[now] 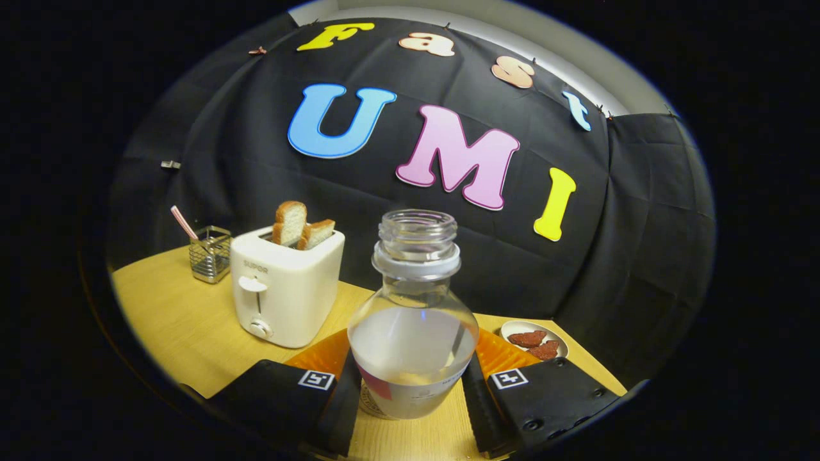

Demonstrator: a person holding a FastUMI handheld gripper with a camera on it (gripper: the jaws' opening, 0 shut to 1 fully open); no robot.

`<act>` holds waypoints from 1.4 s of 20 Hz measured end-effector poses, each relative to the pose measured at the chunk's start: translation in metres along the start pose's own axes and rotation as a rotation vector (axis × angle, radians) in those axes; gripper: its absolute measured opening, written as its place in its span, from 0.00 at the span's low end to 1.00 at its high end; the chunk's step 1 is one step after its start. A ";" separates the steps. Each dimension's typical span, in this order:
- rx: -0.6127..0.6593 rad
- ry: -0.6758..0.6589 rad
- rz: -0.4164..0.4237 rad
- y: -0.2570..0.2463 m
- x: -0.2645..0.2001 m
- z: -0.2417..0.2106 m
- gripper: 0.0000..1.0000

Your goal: Take the bottle from table, then pour the juice into the cup, finally place the bottle on the coaster

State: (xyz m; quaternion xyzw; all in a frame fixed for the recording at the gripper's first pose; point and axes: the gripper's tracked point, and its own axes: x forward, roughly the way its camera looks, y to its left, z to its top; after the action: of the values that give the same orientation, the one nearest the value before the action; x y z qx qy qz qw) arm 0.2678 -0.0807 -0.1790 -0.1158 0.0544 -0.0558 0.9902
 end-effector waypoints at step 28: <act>0.267 0.226 0.039 0.002 0.006 -0.071 0.99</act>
State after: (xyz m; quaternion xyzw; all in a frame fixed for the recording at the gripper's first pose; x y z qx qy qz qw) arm 0.2651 -0.0951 -0.2485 0.0248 0.1596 -0.0558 0.9853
